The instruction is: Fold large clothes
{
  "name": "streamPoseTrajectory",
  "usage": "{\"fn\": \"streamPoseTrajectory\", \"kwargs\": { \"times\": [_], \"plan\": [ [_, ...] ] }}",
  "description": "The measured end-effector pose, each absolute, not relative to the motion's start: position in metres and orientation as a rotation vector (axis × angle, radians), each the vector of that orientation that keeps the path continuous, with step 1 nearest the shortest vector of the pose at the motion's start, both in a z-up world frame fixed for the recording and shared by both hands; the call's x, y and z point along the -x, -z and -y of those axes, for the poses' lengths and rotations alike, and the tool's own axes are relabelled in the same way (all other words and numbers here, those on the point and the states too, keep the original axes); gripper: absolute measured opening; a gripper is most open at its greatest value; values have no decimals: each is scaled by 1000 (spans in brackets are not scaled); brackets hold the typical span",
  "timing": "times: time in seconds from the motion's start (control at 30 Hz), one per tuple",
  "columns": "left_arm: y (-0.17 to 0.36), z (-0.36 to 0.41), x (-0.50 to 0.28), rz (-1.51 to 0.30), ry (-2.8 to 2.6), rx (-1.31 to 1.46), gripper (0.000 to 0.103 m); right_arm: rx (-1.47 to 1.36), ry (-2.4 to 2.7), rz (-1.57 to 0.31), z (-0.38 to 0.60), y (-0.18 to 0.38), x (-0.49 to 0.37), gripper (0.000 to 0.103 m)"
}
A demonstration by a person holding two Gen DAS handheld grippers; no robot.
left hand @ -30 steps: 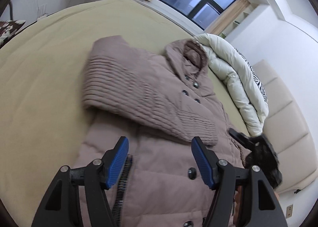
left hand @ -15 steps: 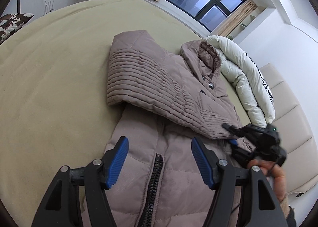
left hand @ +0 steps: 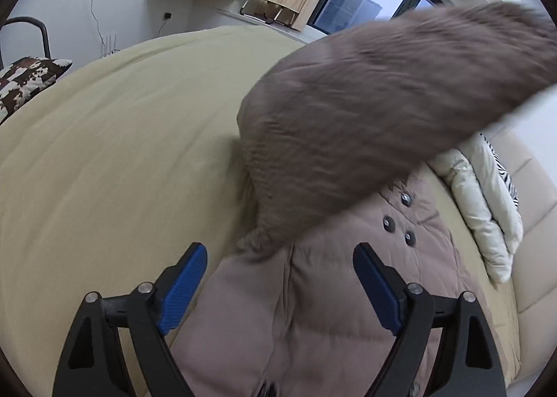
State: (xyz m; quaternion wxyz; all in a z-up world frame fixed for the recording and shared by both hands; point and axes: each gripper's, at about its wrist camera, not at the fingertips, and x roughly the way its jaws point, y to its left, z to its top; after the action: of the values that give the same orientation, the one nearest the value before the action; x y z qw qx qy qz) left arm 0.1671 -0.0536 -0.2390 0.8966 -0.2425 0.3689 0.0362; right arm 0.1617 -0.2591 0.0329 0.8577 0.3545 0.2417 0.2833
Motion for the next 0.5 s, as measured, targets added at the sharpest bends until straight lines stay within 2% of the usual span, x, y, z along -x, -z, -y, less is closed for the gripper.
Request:
{"fn": "streamPoseTrajectory", "kwargs": {
  "times": [0.03, 0.1, 0.13, 0.17, 0.2, 0.33, 0.5],
  "plan": [
    [242, 55, -178, -774, -88, 487, 85, -742, -604, -485, 256, -44, -163, 17],
    [250, 54, -195, -803, -85, 487, 65, -721, -590, -436, 263, -56, -160, 17],
    [255, 52, -202, -825, -89, 483, 59, -714, -576, -420, 270, -57, -160, 17],
    [258, 49, -206, -834, -99, 478, 49, -718, -561, -415, 280, -53, -161, 17],
    [261, 46, -207, -839, -111, 480, 42, -731, -537, -418, 295, -46, -158, 17],
    [280, 22, -204, -846, -134, 571, 39, -813, -369, -475, 356, 19, -172, 16],
    [294, -1, -202, -839, -131, 666, 39, -934, -126, -644, 412, 158, -179, 16]
  ]
}}
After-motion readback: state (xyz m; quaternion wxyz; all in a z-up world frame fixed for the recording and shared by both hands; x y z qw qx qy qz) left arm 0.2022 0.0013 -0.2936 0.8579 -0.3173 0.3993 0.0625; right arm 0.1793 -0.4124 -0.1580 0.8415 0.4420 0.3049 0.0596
